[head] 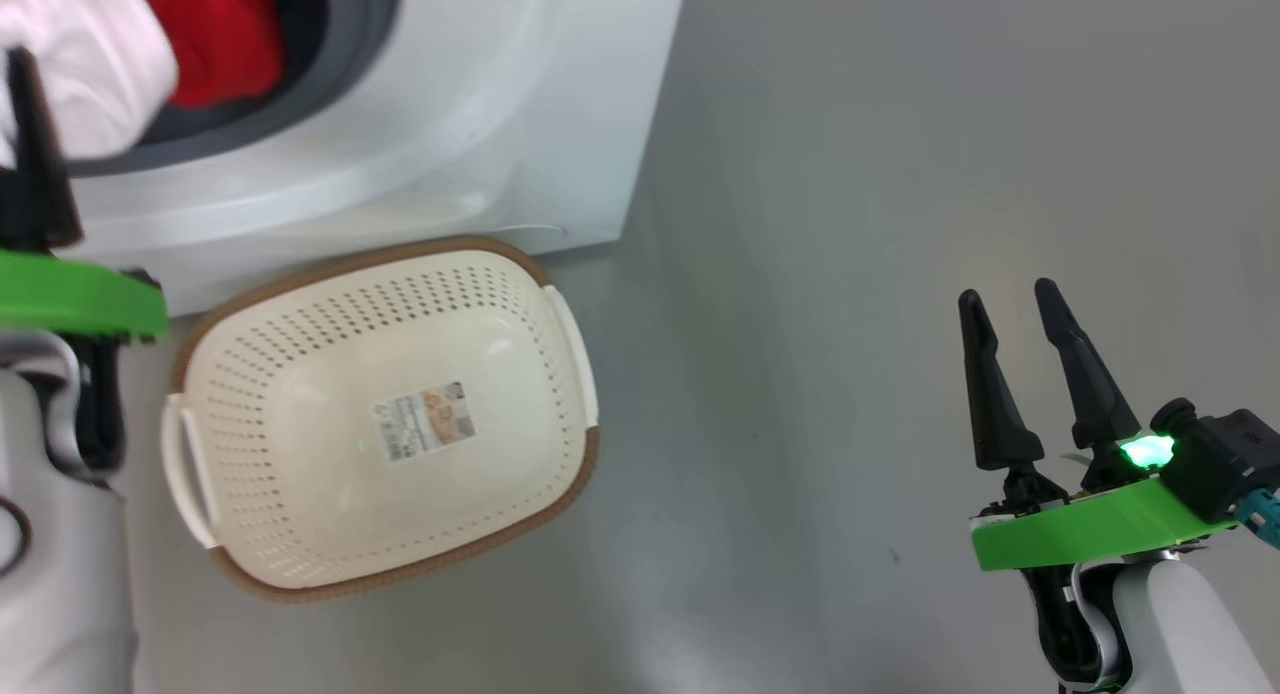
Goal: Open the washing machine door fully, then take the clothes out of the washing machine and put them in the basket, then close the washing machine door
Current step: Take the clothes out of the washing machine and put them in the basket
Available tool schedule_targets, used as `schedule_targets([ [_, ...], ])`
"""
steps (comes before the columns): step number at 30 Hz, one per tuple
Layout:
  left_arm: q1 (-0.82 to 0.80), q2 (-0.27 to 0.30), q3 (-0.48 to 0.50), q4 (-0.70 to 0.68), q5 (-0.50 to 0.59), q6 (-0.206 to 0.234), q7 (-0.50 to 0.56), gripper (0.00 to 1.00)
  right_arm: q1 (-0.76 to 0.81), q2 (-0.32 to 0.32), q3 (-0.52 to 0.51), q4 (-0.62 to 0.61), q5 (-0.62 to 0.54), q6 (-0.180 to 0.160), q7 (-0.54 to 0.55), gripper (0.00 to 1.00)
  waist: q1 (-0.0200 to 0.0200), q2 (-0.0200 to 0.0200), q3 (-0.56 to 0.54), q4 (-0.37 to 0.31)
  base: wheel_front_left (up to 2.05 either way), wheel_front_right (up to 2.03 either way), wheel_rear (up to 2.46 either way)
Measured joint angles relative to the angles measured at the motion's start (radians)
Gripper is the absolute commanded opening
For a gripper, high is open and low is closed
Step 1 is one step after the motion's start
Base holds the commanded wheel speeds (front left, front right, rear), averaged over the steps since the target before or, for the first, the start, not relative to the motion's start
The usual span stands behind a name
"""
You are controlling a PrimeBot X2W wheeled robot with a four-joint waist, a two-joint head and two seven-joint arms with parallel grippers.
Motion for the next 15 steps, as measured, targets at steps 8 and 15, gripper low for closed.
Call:
schedule_targets([
  [8, 0.144, -0.061, 0.039, -0.217, 0.046, 0.0, 0.0, 0.0, 0.043, -0.001, -0.024, 0.011, -0.017, 0.0, 0.0, 1.0, 0.0, 0.0, -0.061, 0.058, 0.0, 0.0, 0.0],
  [15, 0.271, -0.086, 0.039, -0.393, 0.051, 0.0, 0.0, 0.0, 0.064, -0.011, -0.025, 0.022, -0.026, 0.0, 0.0, 1.0, 0.0, 0.0, -0.107, 0.093, 0.0, 0.0, 0.0],
])
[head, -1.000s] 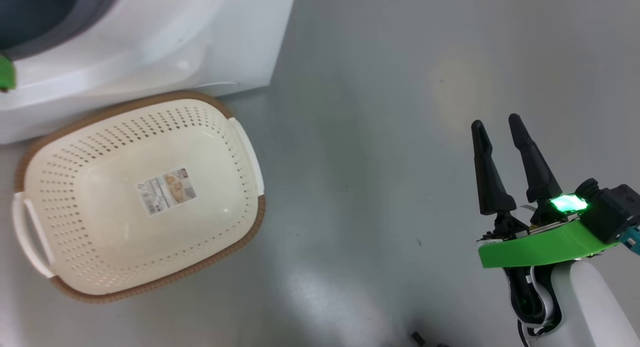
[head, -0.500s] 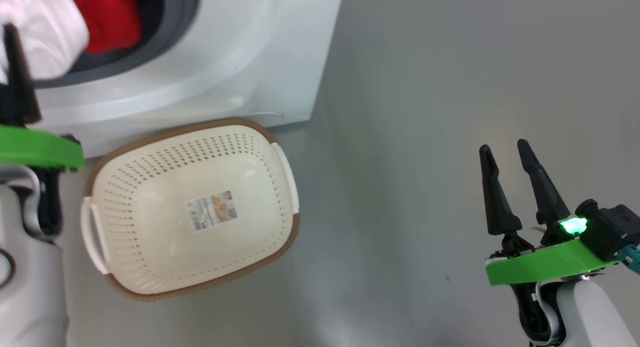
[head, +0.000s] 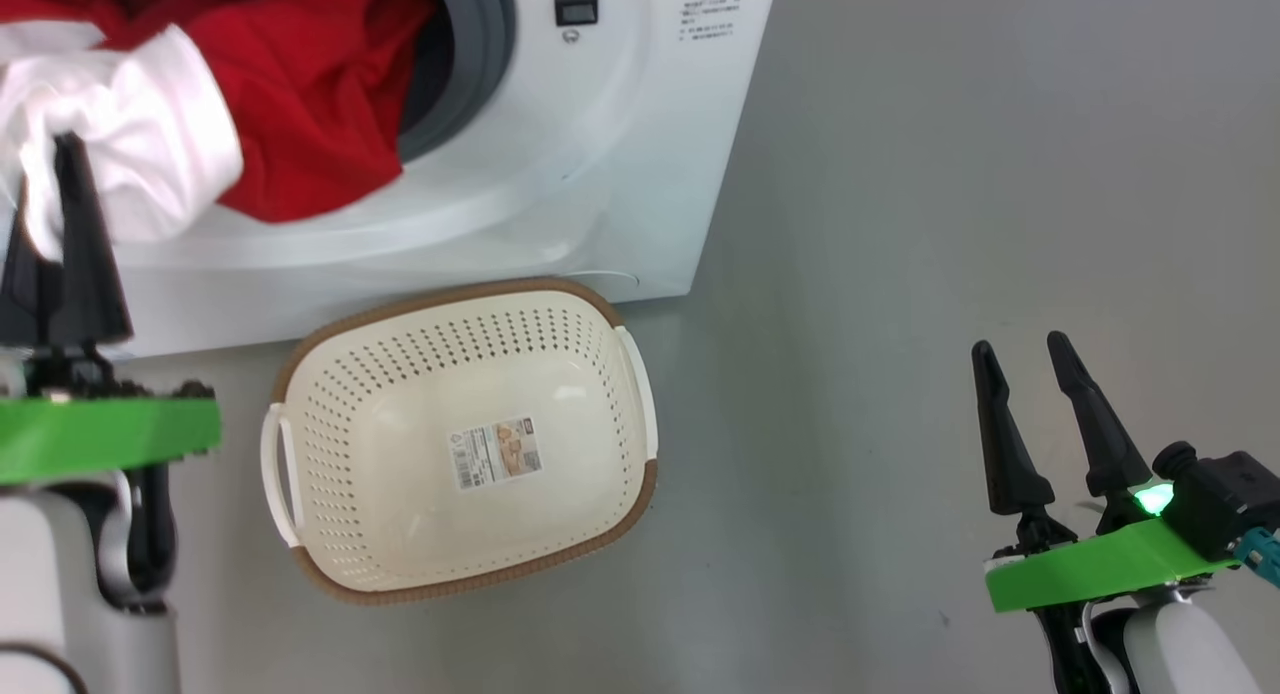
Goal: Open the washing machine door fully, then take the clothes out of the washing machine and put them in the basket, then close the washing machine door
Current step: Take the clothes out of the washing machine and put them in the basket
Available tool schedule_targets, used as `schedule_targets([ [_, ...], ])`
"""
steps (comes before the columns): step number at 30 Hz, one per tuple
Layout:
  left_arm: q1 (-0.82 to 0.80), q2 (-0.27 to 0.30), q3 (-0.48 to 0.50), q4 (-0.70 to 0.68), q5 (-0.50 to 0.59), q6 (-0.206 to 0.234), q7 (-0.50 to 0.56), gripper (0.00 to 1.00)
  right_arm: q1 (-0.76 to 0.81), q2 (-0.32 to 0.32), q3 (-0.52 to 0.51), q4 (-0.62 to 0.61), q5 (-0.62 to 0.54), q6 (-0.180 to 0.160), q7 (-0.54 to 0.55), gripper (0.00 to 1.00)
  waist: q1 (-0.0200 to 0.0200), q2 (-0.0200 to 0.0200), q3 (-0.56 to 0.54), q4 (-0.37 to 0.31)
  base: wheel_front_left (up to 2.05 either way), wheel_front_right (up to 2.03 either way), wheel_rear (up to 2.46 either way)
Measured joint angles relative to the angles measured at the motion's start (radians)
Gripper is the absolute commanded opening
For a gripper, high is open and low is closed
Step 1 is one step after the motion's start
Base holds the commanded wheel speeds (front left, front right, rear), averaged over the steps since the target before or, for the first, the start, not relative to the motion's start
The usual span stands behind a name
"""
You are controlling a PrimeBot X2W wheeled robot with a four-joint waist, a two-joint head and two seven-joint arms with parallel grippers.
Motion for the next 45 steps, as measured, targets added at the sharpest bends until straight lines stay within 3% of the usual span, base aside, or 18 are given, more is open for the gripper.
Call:
schedule_targets([
  [17, 0.163, -0.053, -0.014, -0.332, 0.01, 0.0, 0.0, 0.0, 0.039, -0.007, -0.001, 0.007, -0.001, 0.0, 0.0, 1.0, 0.0, 0.0, -0.065, 0.037, 0.0, 0.0, 0.0],
  [20, 0.182, -0.055, -0.039, -0.341, 0.011, 0.0, -0.001, 0.0, 0.039, -0.007, 0.0, 0.006, -0.001, 0.0, 0.0, 1.0, 0.0, 0.0, -0.062, 0.04, 0.0, 0.0, 0.0],
  [37, 0.214, -0.075, -0.094, -0.02, -0.012, 0.0, 0.0, 0.0, 0.025, -0.002, 0.006, -0.002, -0.001, 0.0, 0.0, 1.0, 0.0, 0.0, 0.021, 0.015, 0.0, 0.0, 0.0],
  [45, 0.139, -0.068, -0.131, 0.16, -0.02, 0.0, 0.0, 0.0, -0.018, 0.004, 0.01, -0.015, -0.001, 0.0, 0.0, 1.0, 0.0, 0.0, 0.099, -0.005, 0.0, 0.0, 0.0],
])
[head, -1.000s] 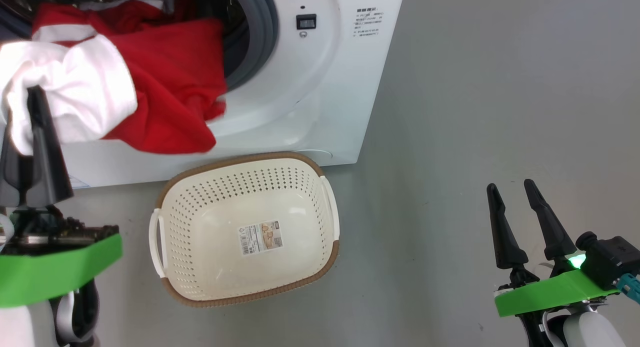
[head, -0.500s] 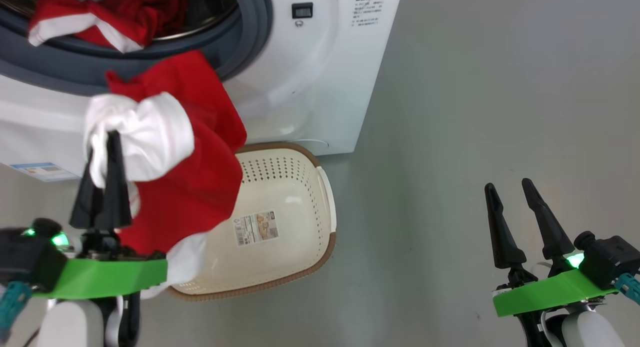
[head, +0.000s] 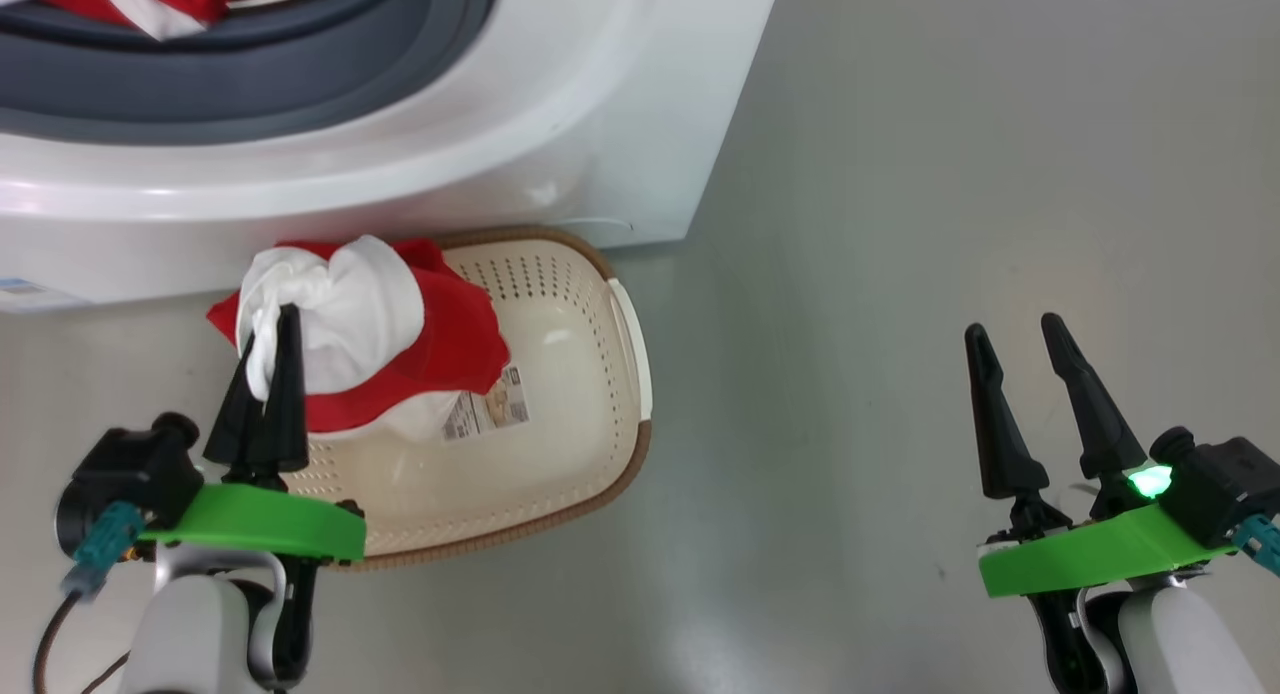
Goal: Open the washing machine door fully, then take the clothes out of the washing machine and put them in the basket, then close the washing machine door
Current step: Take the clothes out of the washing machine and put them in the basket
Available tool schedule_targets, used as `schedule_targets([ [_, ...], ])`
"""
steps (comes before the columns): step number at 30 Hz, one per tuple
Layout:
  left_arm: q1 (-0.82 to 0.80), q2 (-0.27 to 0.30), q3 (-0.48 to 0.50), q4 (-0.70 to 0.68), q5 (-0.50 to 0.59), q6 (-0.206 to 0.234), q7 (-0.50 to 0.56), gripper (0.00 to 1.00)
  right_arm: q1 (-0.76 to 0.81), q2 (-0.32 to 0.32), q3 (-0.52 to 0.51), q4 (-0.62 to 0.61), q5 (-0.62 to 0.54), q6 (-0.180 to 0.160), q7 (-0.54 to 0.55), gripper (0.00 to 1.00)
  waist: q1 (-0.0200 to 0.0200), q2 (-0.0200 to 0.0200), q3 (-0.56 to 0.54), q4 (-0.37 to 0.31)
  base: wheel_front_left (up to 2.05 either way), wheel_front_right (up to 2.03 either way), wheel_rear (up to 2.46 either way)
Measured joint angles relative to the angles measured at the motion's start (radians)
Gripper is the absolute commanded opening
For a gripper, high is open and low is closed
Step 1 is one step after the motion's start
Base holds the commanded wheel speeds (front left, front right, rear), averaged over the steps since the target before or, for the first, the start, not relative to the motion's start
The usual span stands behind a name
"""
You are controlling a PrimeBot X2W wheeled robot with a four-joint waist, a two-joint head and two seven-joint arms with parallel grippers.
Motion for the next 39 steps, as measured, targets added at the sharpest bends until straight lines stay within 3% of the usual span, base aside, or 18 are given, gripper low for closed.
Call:
schedule_targets([
  [22, -0.237, 0.041, -0.068, 0.464, 0.014, 0.0, 0.0, 0.0, -0.1, 0.002, 0.035, -0.02, 0.014, 0.0, 0.0, 1.0, 0.0, 0.0, 0.213, -0.036, 0.0, 0.0, 0.0],
  [38, -0.356, 0.063, -0.081, 0.618, 0.011, 0.0, 0.0, 0.0, -0.125, 0.002, 0.053, -0.033, 0.021, 0.0, 0.0, 1.0, 0.0, 0.0, 0.303, -0.06, 0.0, 0.0, 0.0],
  [39, -0.358, 0.063, -0.082, 0.621, 0.009, 0.0, 0.0, 0.04, -0.125, 0.002, 0.053, -0.033, 0.021, 0.0, 0.0, 1.0, 0.0, 0.0, 0.301, -0.06, 0.0, 0.0, 0.0],
])
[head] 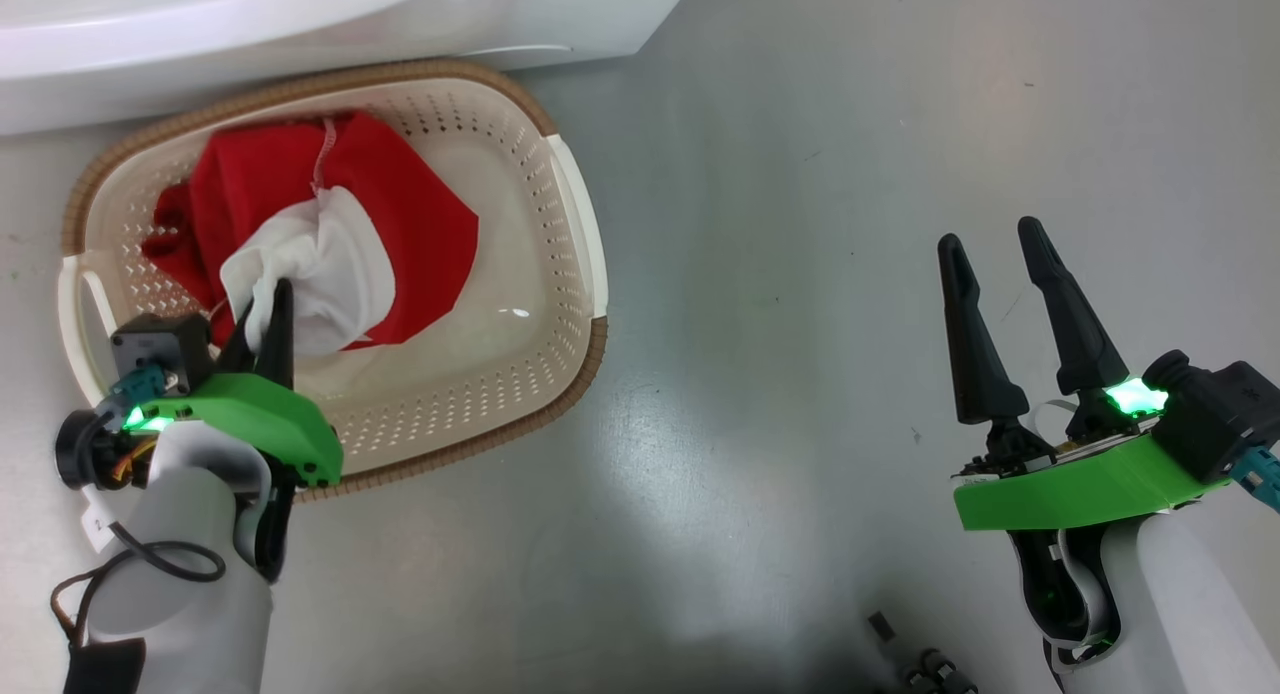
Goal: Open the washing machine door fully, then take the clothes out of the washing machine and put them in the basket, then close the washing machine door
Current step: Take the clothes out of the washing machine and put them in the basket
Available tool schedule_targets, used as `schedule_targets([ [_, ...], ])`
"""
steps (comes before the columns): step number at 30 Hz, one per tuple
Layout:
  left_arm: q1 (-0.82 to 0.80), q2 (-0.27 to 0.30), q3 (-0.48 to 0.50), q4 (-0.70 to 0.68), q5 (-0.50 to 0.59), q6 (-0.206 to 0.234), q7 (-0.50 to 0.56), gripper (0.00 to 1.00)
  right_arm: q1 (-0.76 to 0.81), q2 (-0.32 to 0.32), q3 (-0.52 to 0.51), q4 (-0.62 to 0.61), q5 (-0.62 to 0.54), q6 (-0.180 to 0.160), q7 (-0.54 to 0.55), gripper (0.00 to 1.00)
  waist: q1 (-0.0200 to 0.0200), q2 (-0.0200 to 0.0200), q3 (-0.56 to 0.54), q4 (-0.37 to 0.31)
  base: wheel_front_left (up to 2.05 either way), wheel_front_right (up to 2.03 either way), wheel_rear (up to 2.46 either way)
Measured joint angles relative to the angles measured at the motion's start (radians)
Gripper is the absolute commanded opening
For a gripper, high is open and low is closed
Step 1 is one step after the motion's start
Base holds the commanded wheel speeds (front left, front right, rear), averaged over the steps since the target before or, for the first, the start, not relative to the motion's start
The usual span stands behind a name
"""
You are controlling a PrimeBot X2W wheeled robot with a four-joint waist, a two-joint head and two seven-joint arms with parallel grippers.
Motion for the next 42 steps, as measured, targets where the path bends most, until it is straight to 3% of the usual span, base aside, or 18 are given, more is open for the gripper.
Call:
schedule_targets([
  [2, -0.002, 0.001, -0.001, 0.004, -0.002, 0.0, 0.0, 0.16, 0.0, 0.0, 0.0, 0.0, 0.0, 0.0, 0.0, 1.0, 0.0, 0.0, -0.003, 0.0, 0.0, 0.0, 0.0],
  [5, -0.002, 0.001, 0.002, 0.006, -0.007, 0.0, 0.0, 0.5, 0.0, 0.0, -0.001, 0.0, 0.0, 0.0, 0.0, 1.0, 0.0, 0.0, -0.009, 0.001, 0.0, 0.0, 0.0],
  [6, -0.002, 0.001, 0.004, 0.005, -0.007, 0.0, 0.0, 0.71, 0.0, 0.0, -0.001, 0.0, 0.0, 0.0, 0.0, 1.0, 0.0, 0.0, -0.011, 0.002, 0.0, 0.0, 0.0],
  [8, -0.002, 0.0, 0.01, 0.003, -0.008, 0.0, 0.0, 1.0, 0.0, 0.0, -0.002, 0.001, 0.0, 0.0, 0.0, 1.0, 0.0, 0.0, -0.016, 0.004, 0.0, 0.0, 0.0],
  [21, 0.071, -0.026, 0.044, -0.068, -0.038, 0.0, 0.0, 1.0, 0.014, 0.0, -0.017, 0.032, -0.009, 0.0, 0.0, 1.0, 0.0, 0.0, -0.119, 0.027, 0.0, 0.0, 0.0],
  [42, 0.33, -0.044, 0.051, -0.331, -0.062, 0.0, 0.0, 1.0, 0.161, -0.013, -0.044, 0.085, -0.017, 0.0, 0.0, 1.0, -0.0001, 0.0, -0.413, 0.091, 0.0, 0.0, 0.0],
])
